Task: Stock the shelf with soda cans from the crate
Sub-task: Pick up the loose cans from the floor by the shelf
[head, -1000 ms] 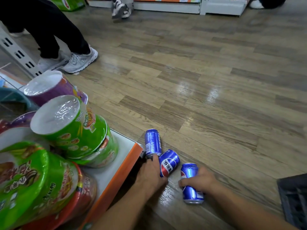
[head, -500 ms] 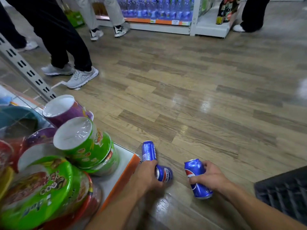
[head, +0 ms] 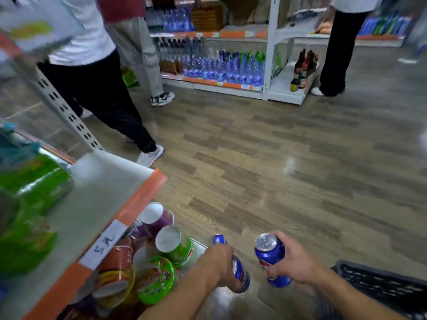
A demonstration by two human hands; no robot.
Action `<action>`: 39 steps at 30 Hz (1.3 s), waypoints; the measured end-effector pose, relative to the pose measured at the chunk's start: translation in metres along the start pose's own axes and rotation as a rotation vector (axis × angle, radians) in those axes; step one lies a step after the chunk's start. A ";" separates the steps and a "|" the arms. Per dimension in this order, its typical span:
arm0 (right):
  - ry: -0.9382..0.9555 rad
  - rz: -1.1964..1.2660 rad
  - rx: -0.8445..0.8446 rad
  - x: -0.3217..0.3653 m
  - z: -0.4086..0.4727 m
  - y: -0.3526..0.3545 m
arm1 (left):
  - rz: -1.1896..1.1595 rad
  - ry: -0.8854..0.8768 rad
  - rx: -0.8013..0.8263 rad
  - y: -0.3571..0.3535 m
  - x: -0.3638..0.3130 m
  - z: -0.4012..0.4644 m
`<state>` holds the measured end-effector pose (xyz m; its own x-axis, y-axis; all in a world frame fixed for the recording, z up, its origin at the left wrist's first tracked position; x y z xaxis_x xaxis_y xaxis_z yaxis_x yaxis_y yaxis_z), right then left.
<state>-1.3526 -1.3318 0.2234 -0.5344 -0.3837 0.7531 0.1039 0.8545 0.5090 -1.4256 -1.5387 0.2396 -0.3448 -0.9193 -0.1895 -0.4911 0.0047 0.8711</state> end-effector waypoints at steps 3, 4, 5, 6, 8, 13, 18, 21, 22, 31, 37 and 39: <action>0.058 -0.010 0.028 0.075 -0.041 0.056 | 0.031 -0.032 -0.030 0.089 -0.022 -0.040; 0.077 -0.019 0.037 0.101 -0.053 0.074 | 0.040 -0.041 -0.045 0.121 -0.029 -0.054; 0.102 -0.021 0.042 0.127 -0.066 0.092 | 0.048 -0.051 -0.064 0.153 -0.035 -0.068; 0.127 -0.026 0.043 0.153 -0.078 0.109 | 0.058 -0.063 -0.086 0.185 -0.041 -0.082; 0.174 -0.029 0.047 0.203 -0.099 0.140 | 0.074 -0.081 -0.142 0.246 -0.051 -0.110; 0.331 -0.046 0.046 0.318 -0.136 0.196 | 0.086 -0.079 -0.287 0.377 -0.063 -0.178; 0.483 -0.056 0.074 0.407 -0.170 0.222 | 0.108 -0.017 -0.371 0.458 -0.059 -0.243; 0.562 -0.088 0.117 0.448 -0.189 0.224 | 0.112 0.037 -0.388 0.486 -0.046 -0.275; 0.583 -0.102 0.134 0.461 -0.195 0.223 | 0.115 0.054 -0.393 0.494 -0.040 -0.284; 0.765 -0.171 0.259 0.535 -0.217 0.181 | 0.102 0.199 -0.451 0.528 0.013 -0.346; 0.826 -0.202 0.327 0.562 -0.216 0.144 | 0.088 0.260 -0.476 0.535 0.051 -0.365; 0.830 -0.217 0.349 0.570 -0.215 0.134 | 0.103 0.281 -0.469 0.536 0.061 -0.369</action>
<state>-1.4631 -1.5115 0.8104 0.2732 -0.5604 0.7819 -0.2587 0.7401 0.6208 -1.4144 -1.7379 0.8622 -0.1141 -0.9933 -0.0205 -0.0358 -0.0165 0.9992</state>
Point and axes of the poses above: each hand's wrist, its own z-axis towards the middle knuckle, its own y-axis out of the back of the hand, x = y × z, the point moved 1 cm from there along z, towards the middle knuckle, and after that the axes turned 12 degrees about -x, right-handed, at the moved point
